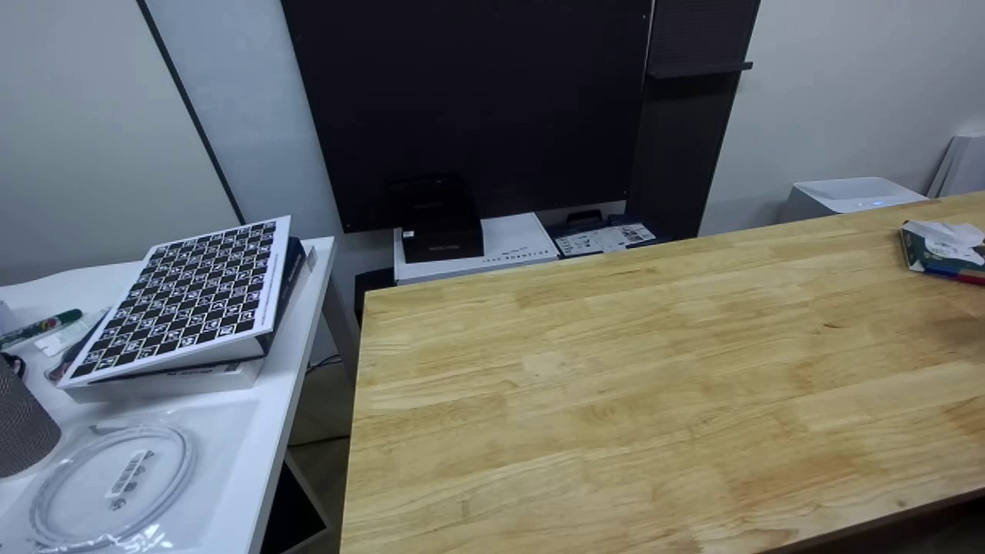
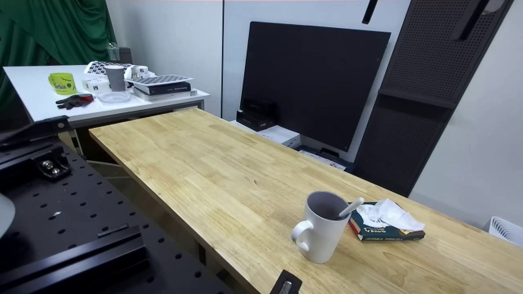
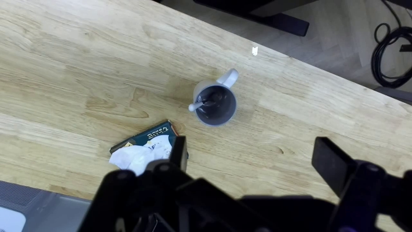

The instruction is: Remove the spoon from the mug and put it on the table

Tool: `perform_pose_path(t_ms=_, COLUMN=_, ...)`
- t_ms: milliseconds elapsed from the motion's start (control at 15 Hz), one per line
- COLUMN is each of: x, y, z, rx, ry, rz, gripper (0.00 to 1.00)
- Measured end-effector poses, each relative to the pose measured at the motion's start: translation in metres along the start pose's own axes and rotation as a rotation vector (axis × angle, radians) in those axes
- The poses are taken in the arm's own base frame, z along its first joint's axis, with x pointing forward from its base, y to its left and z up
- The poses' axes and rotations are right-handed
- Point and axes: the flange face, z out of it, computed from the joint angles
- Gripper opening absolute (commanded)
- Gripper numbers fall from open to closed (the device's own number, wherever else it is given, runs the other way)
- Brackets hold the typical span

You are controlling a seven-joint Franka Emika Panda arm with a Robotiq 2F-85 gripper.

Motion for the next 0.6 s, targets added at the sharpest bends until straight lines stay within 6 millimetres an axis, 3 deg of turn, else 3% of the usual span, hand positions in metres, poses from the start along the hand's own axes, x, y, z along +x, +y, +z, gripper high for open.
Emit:
perform_pose_path(t_ms=267, x=0.003, y=0.007, z=0.006, rx=-0.017, ry=0.020, rz=-0.008, gripper=1.00)
perform_pose_path(t_ms=600, x=0.016, y=0.030, z=0.031, rx=-0.023, ry=0.051, rz=-0.007, gripper=1.00)
